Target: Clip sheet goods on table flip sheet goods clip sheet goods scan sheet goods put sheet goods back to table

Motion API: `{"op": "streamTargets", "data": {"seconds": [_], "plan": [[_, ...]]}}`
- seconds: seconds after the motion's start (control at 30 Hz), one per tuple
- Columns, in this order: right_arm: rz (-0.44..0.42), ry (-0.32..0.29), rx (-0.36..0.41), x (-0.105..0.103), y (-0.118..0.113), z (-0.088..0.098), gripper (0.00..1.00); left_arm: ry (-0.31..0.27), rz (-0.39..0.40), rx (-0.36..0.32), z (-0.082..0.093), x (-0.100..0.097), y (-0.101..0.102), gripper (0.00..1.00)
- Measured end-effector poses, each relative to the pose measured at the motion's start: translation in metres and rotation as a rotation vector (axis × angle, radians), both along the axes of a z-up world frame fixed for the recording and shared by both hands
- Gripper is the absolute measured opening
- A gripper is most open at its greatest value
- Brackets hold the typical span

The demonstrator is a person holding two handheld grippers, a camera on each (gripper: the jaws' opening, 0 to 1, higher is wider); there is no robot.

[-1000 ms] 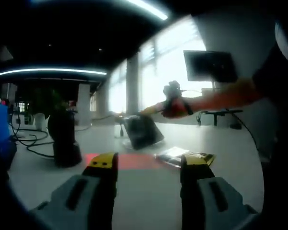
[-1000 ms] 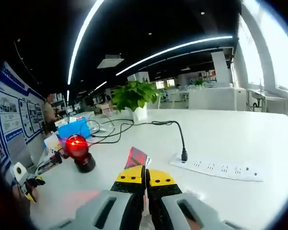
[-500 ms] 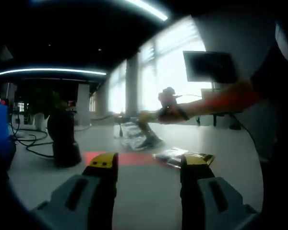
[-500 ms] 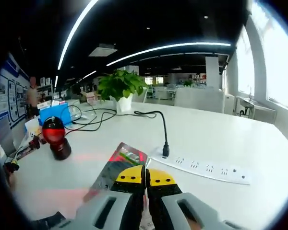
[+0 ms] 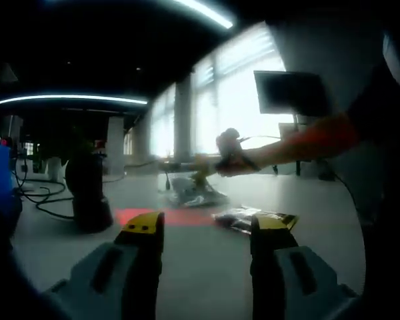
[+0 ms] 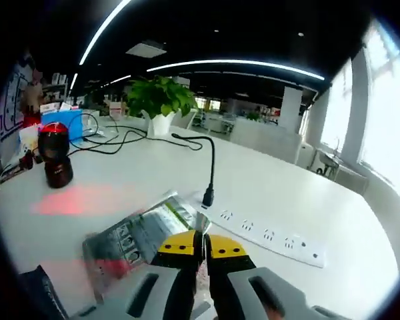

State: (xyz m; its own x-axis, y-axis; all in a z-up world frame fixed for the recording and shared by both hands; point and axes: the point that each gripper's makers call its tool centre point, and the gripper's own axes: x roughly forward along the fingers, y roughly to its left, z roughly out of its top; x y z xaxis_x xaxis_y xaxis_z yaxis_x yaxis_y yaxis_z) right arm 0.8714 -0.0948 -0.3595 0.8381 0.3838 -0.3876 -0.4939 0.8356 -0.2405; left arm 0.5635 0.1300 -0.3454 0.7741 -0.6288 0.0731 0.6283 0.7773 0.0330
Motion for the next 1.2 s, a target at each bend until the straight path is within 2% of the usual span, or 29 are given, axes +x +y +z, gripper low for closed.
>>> {"op": "streamTargets", "data": {"seconds": [0.2, 0.47, 0.7, 0.83, 0.9, 1.0, 1.13, 1.2], "plan": [[-0.028, -0.034, -0.054, 0.009, -0.011, 0.000, 0.15, 0.000, 0.003, -0.002, 0.000, 0.000, 0.001, 0.45], [-0.071, -0.051, 0.010, 0.010, -0.020, 0.013, 0.26, -0.002, 0.004, -0.002, 0.001, 0.000, 0.001, 0.45], [-0.055, -0.064, 0.064, -0.004, -0.012, 0.025, 0.32, -0.006, 0.004, -0.005, 0.001, 0.001, 0.004, 0.45], [-0.007, -0.067, 0.079, -0.026, 0.002, 0.028, 0.37, -0.007, 0.003, -0.005, 0.002, 0.002, 0.005, 0.45], [0.001, -0.061, 0.096, -0.022, 0.004, 0.030, 0.37, -0.007, 0.003, -0.003, 0.001, 0.004, 0.007, 0.45], [0.007, -0.050, 0.137, -0.035, 0.011, 0.031, 0.36, -0.008, 0.003, -0.002, 0.001, 0.005, 0.008, 0.45], [0.019, -0.034, 0.136, -0.050, 0.020, 0.026, 0.37, -0.008, 0.004, -0.001, 0.001, 0.007, 0.010, 0.45], [0.028, -0.017, 0.145, -0.051, 0.025, 0.023, 0.38, -0.008, 0.005, 0.000, 0.000, 0.007, 0.011, 0.45]]}}
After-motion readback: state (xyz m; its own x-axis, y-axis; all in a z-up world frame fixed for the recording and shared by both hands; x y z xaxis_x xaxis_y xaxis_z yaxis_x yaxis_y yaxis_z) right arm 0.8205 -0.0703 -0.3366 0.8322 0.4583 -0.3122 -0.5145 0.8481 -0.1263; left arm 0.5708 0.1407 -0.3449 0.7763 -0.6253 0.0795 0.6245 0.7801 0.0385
